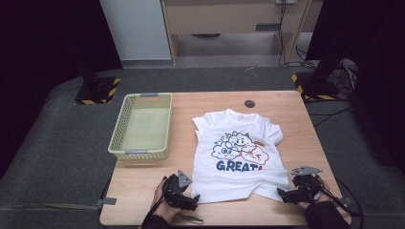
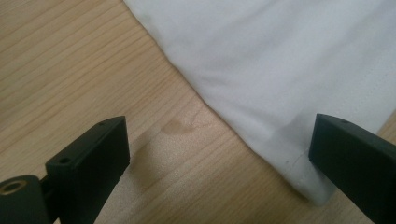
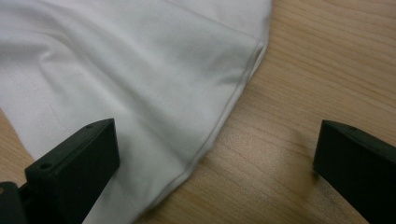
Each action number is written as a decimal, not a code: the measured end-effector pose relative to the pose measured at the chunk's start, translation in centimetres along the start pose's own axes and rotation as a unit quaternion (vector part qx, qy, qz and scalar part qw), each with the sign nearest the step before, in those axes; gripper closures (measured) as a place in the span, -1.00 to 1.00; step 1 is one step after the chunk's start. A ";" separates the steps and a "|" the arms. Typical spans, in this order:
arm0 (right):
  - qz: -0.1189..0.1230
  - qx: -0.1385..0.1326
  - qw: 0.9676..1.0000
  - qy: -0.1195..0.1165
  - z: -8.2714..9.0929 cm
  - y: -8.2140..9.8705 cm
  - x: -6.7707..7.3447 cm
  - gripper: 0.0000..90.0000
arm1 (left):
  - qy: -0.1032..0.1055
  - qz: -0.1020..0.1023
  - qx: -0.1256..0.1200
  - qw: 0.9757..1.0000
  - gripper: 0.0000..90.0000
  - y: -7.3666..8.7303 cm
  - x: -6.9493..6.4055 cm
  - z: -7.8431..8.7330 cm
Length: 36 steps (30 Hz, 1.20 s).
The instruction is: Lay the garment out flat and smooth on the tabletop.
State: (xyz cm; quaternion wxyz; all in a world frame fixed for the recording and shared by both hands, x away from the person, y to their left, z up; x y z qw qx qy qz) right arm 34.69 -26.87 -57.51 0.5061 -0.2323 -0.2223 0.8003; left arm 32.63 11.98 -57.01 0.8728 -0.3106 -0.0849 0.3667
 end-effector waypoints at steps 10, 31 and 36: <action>-0.005 0.012 1.000 -0.010 0.3 0.7 -0.7 -0.99 | 0.003 -0.002 0.004 1.000 -0.90 0.4 -0.3 0.3; -0.003 0.006 1.000 -0.010 1.0 0.3 -1.2 -0.97 | 0.002 -0.008 0.008 1.000 -0.90 0.3 0.0 0.6; -0.019 -0.012 1.000 -0.014 1.2 -0.5 -1.3 -0.95 | 0.000 -0.005 -0.003 1.000 -0.90 0.0 0.4 0.7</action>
Point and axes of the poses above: each handheld gripper's, and its own axes: z roughly backward along the jaws, y roughly out of its underside, x roughly to its left, the point moved 6 cm from there along -z, roughly forward along the jaws, and after that the axes turned 9 degrees about y, right-handed, at the moved point
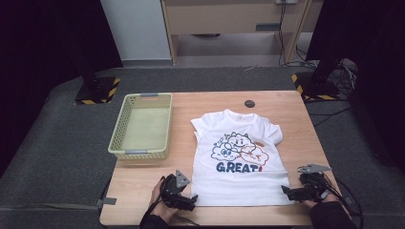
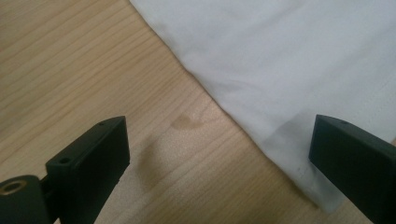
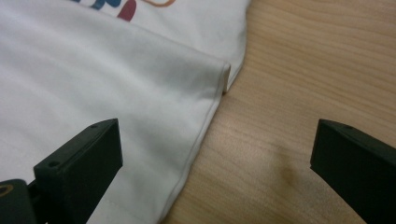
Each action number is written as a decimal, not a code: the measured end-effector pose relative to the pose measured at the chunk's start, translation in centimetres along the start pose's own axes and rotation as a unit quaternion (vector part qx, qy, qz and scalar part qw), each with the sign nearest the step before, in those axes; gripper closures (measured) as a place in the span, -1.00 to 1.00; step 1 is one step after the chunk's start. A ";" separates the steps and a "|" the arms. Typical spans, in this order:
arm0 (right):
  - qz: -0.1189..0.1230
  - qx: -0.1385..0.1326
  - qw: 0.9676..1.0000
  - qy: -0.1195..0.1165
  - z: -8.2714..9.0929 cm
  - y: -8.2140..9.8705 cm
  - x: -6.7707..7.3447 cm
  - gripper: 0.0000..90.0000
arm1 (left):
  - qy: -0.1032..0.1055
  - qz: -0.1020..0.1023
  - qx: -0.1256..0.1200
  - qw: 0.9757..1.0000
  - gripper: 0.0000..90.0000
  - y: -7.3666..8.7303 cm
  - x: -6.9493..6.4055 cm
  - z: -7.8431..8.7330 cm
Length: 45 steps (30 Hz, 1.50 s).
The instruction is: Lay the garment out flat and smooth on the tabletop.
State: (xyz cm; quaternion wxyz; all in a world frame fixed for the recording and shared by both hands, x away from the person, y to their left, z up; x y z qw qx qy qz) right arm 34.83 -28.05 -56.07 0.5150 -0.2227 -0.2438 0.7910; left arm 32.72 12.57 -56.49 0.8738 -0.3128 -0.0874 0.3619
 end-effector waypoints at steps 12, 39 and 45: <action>-0.014 -0.042 0.999 -0.012 -0.2 -2.5 -0.3 -0.89 | -0.006 0.013 0.000 1.000 -0.90 -0.6 1.6 -0.8; -0.061 -0.114 0.992 0.002 -1.2 -9.4 -2.3 -0.67 | 0.013 0.027 -0.014 0.999 -0.98 -0.2 1.6 -1.4; -0.061 -0.112 0.992 0.009 -2.0 -10.3 -2.6 -0.68 | 0.014 0.025 -0.017 0.999 -1.00 -0.2 1.6 -1.5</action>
Point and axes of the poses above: each handheld gripper's, and its own axes: z roughly backward along the jaws, y roughly out of its underside, x roughly to its left, the point moved 6 cm from there along -z, roughly forward along the jaws, and after that the axes turned 9 degrees about y, right-handed, at the moved point
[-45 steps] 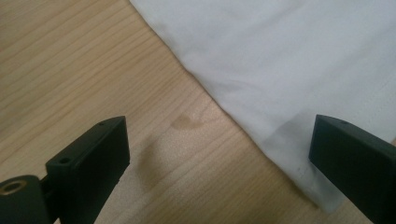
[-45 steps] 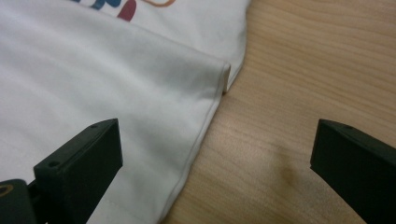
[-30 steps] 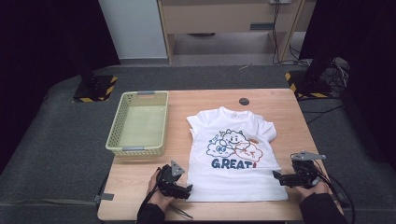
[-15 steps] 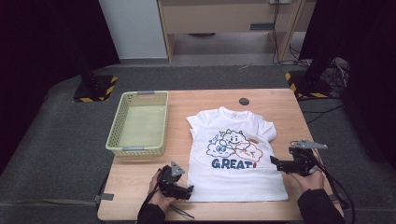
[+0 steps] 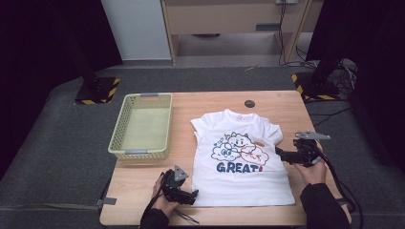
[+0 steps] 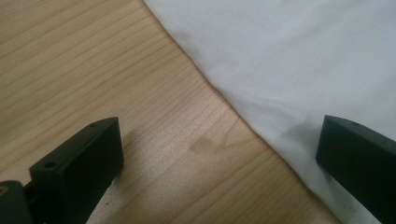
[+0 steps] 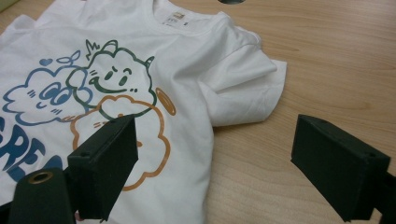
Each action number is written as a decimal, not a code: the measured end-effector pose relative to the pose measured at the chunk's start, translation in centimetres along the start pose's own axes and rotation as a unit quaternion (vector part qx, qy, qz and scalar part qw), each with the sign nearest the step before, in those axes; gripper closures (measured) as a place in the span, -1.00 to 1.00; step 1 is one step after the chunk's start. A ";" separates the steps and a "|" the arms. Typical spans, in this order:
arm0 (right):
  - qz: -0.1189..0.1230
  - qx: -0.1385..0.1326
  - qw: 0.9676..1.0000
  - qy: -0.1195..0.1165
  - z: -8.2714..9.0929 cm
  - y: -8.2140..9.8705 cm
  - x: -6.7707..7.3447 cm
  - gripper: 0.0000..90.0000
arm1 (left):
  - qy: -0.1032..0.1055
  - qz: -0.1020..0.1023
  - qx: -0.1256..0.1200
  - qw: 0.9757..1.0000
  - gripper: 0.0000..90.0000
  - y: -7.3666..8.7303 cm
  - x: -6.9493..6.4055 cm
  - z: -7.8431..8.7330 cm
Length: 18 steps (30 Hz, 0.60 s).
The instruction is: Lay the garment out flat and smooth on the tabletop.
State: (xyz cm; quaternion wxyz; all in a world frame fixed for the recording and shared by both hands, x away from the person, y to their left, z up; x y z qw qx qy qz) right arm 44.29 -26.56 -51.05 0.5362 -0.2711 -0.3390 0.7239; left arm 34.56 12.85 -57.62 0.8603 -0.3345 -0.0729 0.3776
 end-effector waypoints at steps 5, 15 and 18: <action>-0.002 0.000 1.000 0.003 -0.7 -0.9 0.0 -0.65 | 0.001 -0.002 -0.003 1.000 -1.00 0.0 0.0 0.0; -0.031 -0.001 1.000 0.005 -2.6 -2.9 -1.1 -0.53 | 0.002 -0.005 -0.005 1.000 -1.00 0.1 0.0 0.0; -0.038 -0.002 0.999 0.011 -3.1 -3.3 -1.6 -0.51 | 0.003 -0.006 -0.006 1.000 -1.00 0.1 0.0 0.0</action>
Point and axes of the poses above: each handheld gripper's, and its own axes: z roughly backward along the jaws, y roughly out of its underside, x roughly to its left, the point moved 6 cm from there along -z, roughly forward along the jaws, and after that the axes turned 9 degrees about y, right-handed, at the moved point
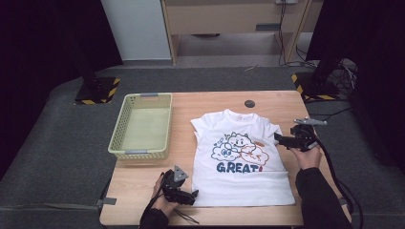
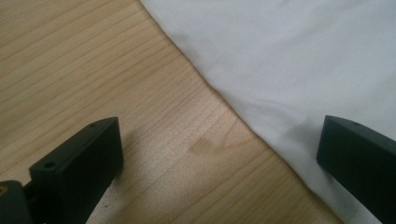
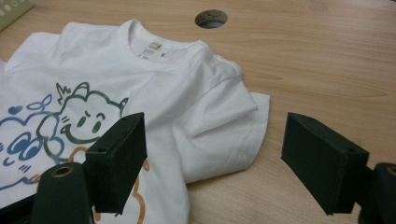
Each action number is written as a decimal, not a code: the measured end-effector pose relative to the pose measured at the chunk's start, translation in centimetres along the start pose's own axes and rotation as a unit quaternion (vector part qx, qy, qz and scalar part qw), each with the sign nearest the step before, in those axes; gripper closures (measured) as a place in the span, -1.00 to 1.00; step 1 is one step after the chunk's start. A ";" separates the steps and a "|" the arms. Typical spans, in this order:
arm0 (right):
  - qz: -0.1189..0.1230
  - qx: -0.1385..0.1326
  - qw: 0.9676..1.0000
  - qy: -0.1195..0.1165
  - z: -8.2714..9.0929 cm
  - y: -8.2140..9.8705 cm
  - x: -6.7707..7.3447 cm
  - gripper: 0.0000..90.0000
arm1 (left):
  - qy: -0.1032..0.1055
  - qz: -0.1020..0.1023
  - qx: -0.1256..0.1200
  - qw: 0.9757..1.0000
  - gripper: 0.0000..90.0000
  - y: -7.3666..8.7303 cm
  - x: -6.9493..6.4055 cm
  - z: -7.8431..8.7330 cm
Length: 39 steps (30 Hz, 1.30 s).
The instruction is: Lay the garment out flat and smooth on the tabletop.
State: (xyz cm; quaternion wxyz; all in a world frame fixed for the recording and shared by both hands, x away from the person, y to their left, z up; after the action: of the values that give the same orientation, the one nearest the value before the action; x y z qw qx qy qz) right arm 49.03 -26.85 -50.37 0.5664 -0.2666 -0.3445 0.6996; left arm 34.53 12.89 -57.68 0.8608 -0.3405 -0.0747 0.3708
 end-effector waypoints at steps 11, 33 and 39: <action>0.002 0.011 0.999 0.034 -1.8 -0.2 -1.3 -0.31 | 0.004 -0.004 -0.006 1.000 -1.00 0.0 0.0 0.0; -0.003 0.058 0.996 0.064 -6.0 1.6 -1.9 -0.05 | 0.006 -0.007 -0.010 1.000 -1.00 0.0 -0.1 -0.1; 0.005 0.064 0.996 0.064 -6.5 2.0 -1.6 0.07 | 0.006 -0.007 -0.011 1.000 -1.00 0.0 -0.1 -0.1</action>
State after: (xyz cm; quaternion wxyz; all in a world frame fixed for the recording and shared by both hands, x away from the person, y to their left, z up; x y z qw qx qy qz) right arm 53.17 -27.49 -55.99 0.5997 -0.2757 -0.2608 0.7045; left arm 34.50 12.80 -57.76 0.8602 -0.3515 -0.0758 0.3616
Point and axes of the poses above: each handheld gripper's, and its own axes: z roughly backward along the jaws, y roughly out of its underside, x roughly to its left, the point moved 6 cm from there along -z, roughly forward along the jaws, and after that the axes turned 9 degrees about y, right-handed, at the moved point
